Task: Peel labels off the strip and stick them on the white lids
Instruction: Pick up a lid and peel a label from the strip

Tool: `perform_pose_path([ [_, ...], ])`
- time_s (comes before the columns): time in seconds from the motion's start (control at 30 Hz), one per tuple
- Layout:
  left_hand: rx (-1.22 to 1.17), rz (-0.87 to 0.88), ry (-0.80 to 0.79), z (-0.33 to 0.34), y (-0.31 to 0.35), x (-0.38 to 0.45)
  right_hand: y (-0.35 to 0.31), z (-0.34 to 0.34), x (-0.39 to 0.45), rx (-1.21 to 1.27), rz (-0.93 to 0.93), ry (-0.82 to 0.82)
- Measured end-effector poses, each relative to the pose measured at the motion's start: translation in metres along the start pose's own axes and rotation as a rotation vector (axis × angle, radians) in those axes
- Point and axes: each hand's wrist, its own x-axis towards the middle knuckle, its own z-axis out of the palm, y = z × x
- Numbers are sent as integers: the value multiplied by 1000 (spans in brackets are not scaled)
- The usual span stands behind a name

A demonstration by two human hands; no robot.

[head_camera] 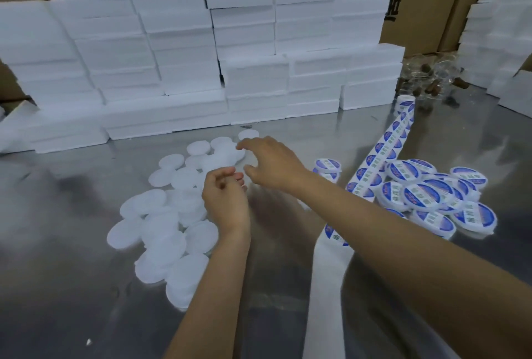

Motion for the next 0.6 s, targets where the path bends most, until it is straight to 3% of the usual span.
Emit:
perform_pose_path([
  [0.17,-34,-9,55,1,0,7,-6,27,35,34,50,-43],
  [0.43,-26,-35,62,-1,2,7,-1,23,32,276,69,168],
  [0.53,-11,-69,-1,-2,6,7,3,11,18,434,108,131],
  [0.6,-22,-127,-127,0,11,5,7,2,1,581,126,67],
])
